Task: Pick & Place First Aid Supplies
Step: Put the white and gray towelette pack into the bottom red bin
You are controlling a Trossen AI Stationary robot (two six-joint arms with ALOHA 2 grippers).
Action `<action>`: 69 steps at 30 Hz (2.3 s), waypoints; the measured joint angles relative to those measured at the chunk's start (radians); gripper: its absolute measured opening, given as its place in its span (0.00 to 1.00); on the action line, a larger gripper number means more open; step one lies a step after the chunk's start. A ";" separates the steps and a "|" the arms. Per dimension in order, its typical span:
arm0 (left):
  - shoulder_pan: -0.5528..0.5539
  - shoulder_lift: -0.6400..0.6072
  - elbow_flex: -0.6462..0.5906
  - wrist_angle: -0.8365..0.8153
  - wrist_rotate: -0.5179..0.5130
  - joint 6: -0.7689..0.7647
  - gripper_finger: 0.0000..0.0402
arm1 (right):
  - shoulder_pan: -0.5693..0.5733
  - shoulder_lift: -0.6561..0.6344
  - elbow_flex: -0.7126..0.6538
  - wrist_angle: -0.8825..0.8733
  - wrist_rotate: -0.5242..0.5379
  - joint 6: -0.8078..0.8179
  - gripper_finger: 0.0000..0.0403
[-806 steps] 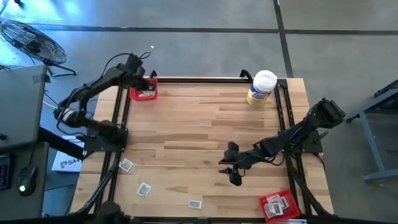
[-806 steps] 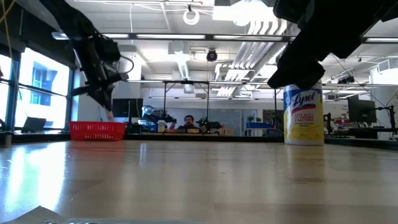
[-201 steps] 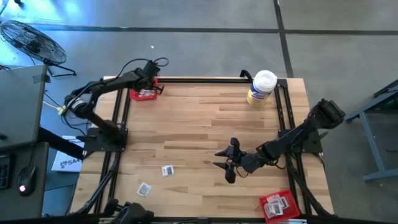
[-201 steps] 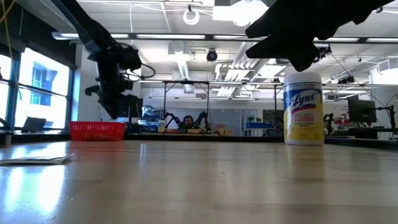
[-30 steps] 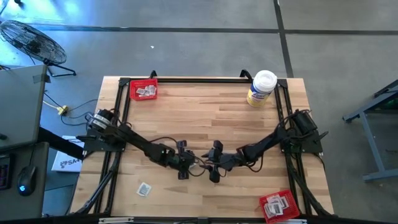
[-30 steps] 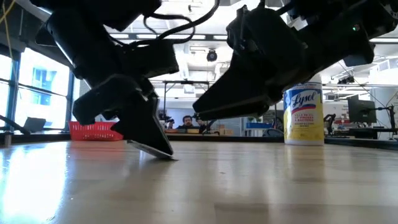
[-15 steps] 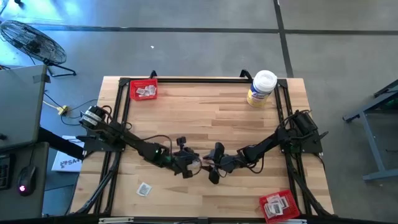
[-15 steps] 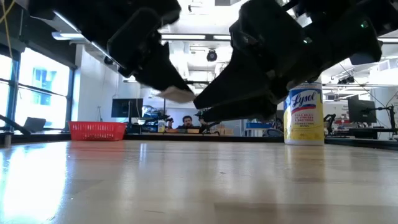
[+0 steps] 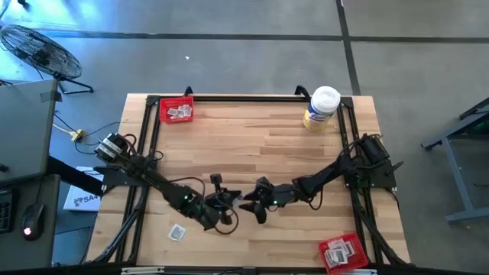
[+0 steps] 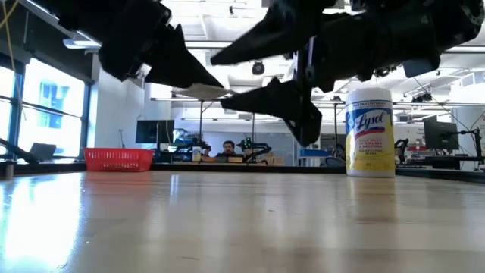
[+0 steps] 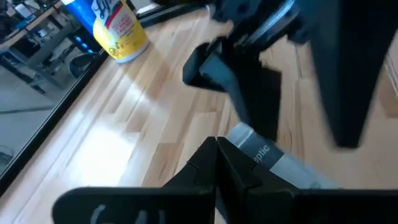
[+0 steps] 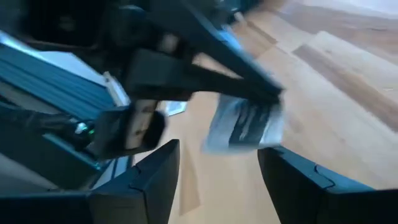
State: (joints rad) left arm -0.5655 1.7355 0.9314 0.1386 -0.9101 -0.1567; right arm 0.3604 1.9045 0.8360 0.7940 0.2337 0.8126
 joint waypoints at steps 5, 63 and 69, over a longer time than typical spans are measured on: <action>0.001 0.000 0.001 0.079 0.007 -0.004 0.00 | -0.026 0.000 0.000 -0.038 0.057 0.058 0.52; 0.088 -0.179 0.002 -0.496 0.265 -0.271 0.31 | 0.513 -0.614 0.001 -1.286 -0.577 0.406 0.02; 0.088 -0.179 0.002 -0.518 0.298 -0.356 0.31 | 0.552 -0.533 0.001 -1.280 -0.630 0.571 0.05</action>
State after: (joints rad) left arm -0.4778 1.5570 0.9337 -0.3797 -0.6124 -0.5127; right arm 0.9120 1.3717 0.8369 -0.4855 -0.3961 1.3833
